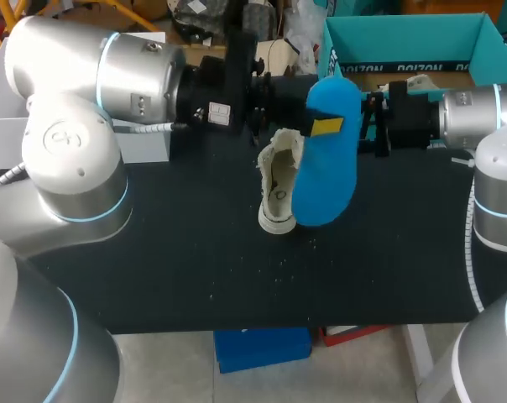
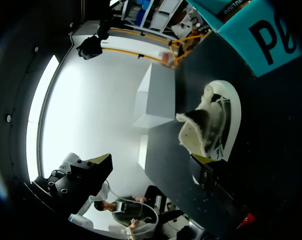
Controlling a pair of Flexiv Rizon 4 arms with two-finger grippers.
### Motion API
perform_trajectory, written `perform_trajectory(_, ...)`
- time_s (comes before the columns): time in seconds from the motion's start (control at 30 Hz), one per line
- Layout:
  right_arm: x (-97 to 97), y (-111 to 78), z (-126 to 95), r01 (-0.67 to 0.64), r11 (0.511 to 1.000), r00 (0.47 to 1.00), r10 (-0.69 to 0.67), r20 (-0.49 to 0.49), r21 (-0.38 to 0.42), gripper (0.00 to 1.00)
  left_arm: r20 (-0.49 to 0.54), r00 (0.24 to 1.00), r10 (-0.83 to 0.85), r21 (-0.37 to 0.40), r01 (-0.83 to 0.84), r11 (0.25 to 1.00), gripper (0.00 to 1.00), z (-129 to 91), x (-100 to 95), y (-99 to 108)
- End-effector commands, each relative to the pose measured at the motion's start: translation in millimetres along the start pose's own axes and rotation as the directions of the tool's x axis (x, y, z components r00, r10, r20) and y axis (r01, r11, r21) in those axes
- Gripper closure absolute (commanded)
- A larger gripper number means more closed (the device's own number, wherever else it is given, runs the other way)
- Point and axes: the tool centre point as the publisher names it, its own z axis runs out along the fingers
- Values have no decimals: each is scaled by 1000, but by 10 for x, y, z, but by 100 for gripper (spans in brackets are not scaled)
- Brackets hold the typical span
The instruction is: Take the shoe out of the shoebox, open the shoe tongue, remove and reinsert the insole, then place the shoe into the shoebox
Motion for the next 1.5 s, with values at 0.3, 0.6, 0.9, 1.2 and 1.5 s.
perform_trajectory(0.3, -5, 3, 17, 0, 1000, 1000, 0, 0, -2, 0, 18, 1000, -1, -10, 1, 1000, 100, -30, 58, -24)
perform_trajectory(0.6, -5, 3, 17, 0, 1000, 1000, 0, 0, -2, 0, 50, 983, 176, 7, -177, 984, 100, -42, 212, 121)
perform_trajectory(0.9, -5, 3, 17, 0, 1000, 1000, 0, 0, -2, 0, 161, 884, 440, 73, -455, 887, 100, -244, 58, 754)
perform_trajectory(1.2, -5, 3, 17, 0, 1000, 1000, 0, 0, -2, 0, 123, 846, 519, 35, -526, 850, 100, -292, -98, 1103)
perform_trajectory(1.5, -5, 3, 17, 0, 1000, 1000, 0, 0, -2, 0, 123, 846, 519, 35, -526, 850, 100, -292, -98, 1103)
